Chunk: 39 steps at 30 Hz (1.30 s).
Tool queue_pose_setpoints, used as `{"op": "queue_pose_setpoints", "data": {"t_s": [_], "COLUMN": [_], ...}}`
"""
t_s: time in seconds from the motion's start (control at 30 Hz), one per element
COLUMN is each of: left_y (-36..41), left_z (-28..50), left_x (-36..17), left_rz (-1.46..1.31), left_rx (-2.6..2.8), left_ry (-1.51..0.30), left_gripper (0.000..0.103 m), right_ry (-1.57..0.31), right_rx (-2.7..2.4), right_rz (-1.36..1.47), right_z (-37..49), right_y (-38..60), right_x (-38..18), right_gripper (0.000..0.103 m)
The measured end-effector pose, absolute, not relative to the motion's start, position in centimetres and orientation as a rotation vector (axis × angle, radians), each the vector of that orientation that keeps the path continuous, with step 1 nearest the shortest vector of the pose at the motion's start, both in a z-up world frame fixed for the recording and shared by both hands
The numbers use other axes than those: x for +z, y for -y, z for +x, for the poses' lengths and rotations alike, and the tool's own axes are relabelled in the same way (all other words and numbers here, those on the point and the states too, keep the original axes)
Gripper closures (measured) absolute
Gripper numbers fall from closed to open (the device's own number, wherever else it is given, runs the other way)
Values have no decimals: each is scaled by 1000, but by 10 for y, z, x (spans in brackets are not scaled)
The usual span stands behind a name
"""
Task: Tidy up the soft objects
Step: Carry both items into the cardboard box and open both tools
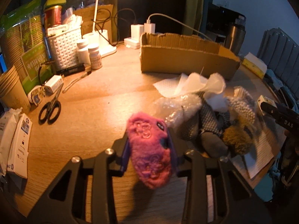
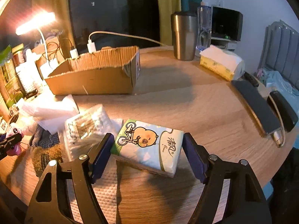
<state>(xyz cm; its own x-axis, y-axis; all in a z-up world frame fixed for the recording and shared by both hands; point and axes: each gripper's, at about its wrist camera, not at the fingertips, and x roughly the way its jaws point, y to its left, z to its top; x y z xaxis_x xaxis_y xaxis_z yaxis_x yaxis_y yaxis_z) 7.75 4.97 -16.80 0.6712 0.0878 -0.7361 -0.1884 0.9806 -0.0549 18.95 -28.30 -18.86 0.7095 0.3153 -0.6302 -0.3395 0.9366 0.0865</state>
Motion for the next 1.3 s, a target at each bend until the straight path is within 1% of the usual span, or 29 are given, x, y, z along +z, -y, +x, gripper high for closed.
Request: {"op": "queue_pose_setpoints", "data": {"t_s": [0.4, 0.7, 1.0, 1.3], "left_y": [-44, -42, -27, -14], "left_z": [74, 90, 134, 183], "left_x": [-125, -93, -66, -51], "left_rz": [-144, -150, -127, -104], "left_rx": [120, 78, 1, -49], "left_ry": [-734, -666, -612, -568], "left_gripper": [67, 67, 67, 67], "right_ry": [-599, -561, -529, -507], "right_rx": [416, 457, 493, 538], "right_rz": [-35, -27, -21, -26], "right_z": [192, 206, 232, 257], "right_y": [277, 268, 257, 241], "right_x": [-137, -112, -93, -85], "right_gripper": [25, 25, 25, 25]}}
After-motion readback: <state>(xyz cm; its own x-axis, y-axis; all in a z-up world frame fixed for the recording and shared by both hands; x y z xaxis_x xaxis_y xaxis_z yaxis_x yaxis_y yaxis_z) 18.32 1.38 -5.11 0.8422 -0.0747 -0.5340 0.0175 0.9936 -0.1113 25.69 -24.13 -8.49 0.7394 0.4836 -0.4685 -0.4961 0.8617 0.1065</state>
